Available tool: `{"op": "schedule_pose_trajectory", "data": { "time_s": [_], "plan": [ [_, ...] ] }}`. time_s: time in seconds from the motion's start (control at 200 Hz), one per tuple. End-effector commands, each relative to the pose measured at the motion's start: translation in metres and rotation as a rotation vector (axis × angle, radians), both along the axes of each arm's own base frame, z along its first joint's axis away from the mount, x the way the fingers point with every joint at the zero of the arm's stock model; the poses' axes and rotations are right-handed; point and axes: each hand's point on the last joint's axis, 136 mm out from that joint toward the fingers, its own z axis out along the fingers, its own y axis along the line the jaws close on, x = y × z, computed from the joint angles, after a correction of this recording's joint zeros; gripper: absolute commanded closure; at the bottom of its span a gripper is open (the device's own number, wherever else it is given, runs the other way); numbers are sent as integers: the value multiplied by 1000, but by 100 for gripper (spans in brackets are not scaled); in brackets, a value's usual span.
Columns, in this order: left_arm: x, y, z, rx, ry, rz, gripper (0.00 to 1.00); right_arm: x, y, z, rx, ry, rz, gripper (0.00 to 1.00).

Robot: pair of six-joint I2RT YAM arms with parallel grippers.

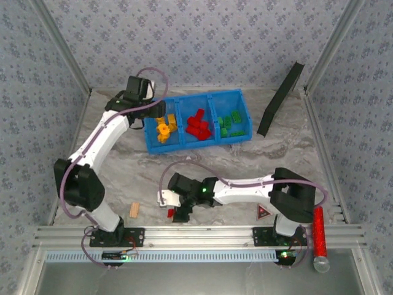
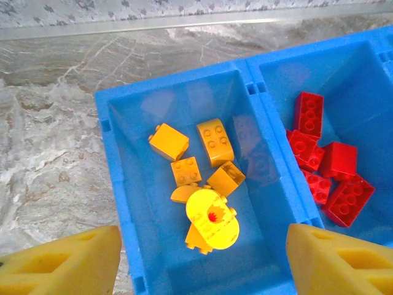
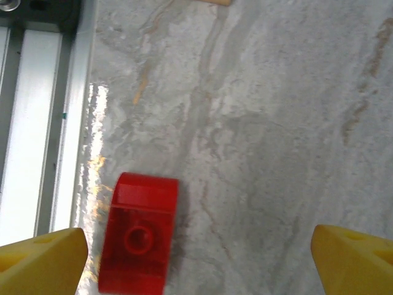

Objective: Sort the legos into containers by color
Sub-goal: Pick up the lego from the bottom-center of the table, then place the lego in the container.

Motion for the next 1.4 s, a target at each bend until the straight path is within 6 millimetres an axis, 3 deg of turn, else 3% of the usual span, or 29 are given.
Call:
{"op": "schedule_pose_trajectory", "data": {
  "time_s": [0.0, 0.285, 0.355, 0.525, 0.76, 0.985, 1.229, 1.394],
  "plan": [
    [-17, 13, 26, 10, -46, 11, 28, -1, 0, -13, -21, -15, -36, 6],
    [-52, 26, 81, -33, -177, 17, 24, 4, 2, -34, -83, -57, -56, 14],
    [-57, 29, 87, -33, -194, 21, 23, 2, 2, -38, -95, -48, -51, 22],
    [-66, 35, 83, -10, -172, 29, 22, 0, -1, -46, -113, -44, -33, 54],
    [-72, 40, 88, 0, -180, 37, 22, 12, -9, -44, -87, -35, -85, 76],
    [-82, 43, 81, 6, -163, 30, 22, 72, -45, 4, 14, -50, -275, 79],
    [-100, 32, 64, -43, -118, -31, 21, 176, -90, 77, 147, -186, -493, 79],
    [-114, 15, 54, -76, -116, -112, 19, 246, -111, 108, 193, -257, -629, 79]
  ]
}}
